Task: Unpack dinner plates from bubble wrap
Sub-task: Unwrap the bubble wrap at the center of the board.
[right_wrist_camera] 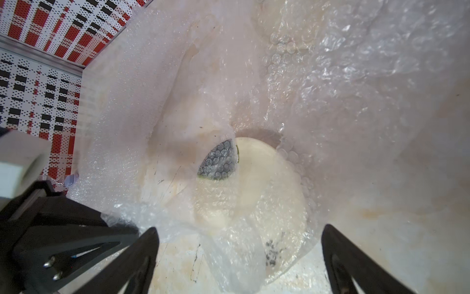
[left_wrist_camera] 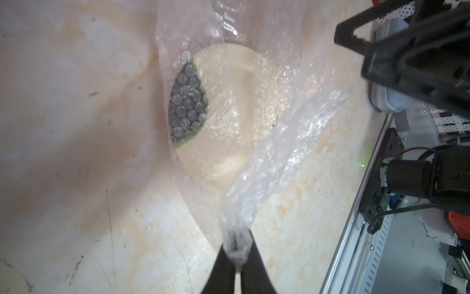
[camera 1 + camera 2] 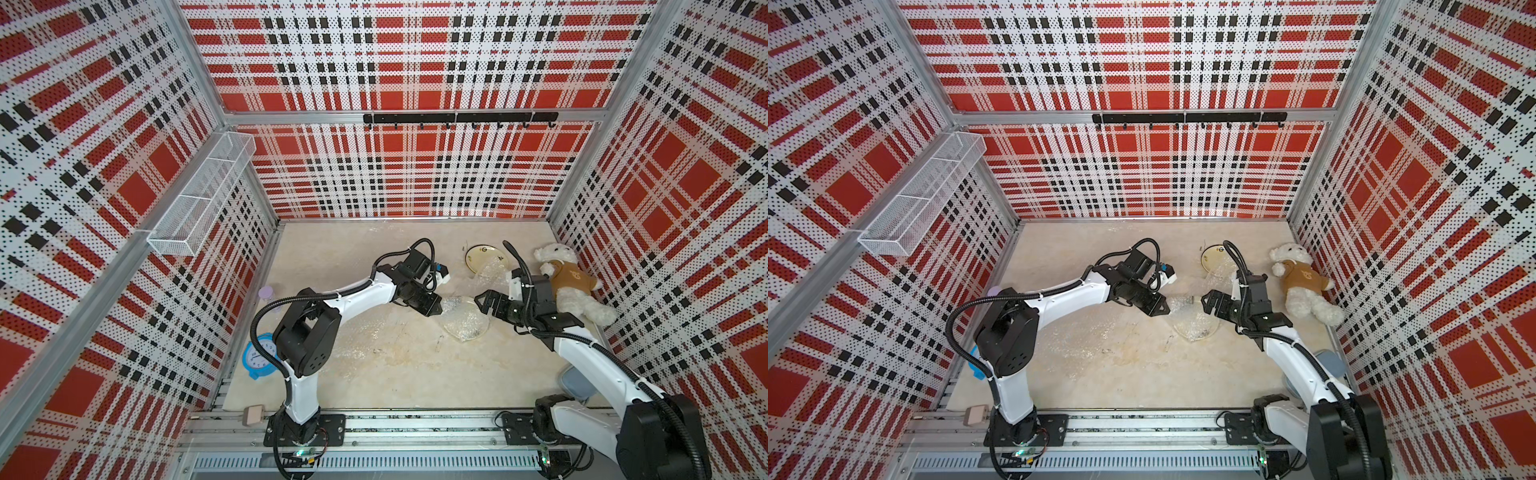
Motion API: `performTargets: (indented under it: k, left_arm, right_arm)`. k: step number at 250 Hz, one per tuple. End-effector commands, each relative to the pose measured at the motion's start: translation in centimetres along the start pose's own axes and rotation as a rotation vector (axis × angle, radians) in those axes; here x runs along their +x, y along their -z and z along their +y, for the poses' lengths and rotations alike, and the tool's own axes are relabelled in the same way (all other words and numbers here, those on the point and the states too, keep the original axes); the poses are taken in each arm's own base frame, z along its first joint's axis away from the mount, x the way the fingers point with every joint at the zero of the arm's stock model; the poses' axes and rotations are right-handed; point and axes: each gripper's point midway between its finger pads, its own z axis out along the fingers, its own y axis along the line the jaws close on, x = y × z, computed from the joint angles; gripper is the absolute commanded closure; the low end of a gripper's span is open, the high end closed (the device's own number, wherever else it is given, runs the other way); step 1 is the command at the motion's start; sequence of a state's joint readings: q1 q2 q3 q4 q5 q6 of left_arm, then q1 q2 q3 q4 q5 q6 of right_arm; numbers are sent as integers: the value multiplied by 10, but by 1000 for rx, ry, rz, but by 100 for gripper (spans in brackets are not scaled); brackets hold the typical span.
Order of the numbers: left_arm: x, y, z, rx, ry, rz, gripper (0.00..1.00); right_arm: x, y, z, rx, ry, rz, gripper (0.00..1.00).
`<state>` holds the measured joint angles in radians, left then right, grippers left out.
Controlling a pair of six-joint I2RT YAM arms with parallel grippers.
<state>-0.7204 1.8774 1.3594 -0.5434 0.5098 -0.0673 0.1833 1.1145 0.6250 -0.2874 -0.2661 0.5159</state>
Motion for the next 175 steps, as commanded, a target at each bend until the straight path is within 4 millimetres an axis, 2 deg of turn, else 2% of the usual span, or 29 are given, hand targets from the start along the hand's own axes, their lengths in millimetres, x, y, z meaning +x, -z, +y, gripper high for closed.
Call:
performTargets:
  k: [1, 26, 67, 96, 106, 135, 175]
  left_arm:
    - [1, 12, -17, 42, -7, -32, 89]
    - [10, 18, -18, 33, 1, -31, 88]
    - [33, 23, -9, -28, 38, -13, 88]
    - [44, 27, -2, -80, 53, -11, 84]
    - [48, 27, -1, -90, 61, -10, 78]
    - [50, 32, 0, -118, 71, -34, 70]
    - [42, 45, 0, -125, 88, -98, 69]
  right_arm:
    - [-8, 0, 6, -29, 11, -25, 0]
    - [-6, 0, 6, -31, 7, -22, 0]
    - [-1, -6, 7, -47, -12, -15, 0]
    - [2, -10, 10, -58, -9, -9, 0]
    - [3, -12, 13, -64, -6, -5, 0]
    - [9, -17, 23, -82, 21, 13, 0]
    - [19, -23, 29, -111, 18, 27, 0]
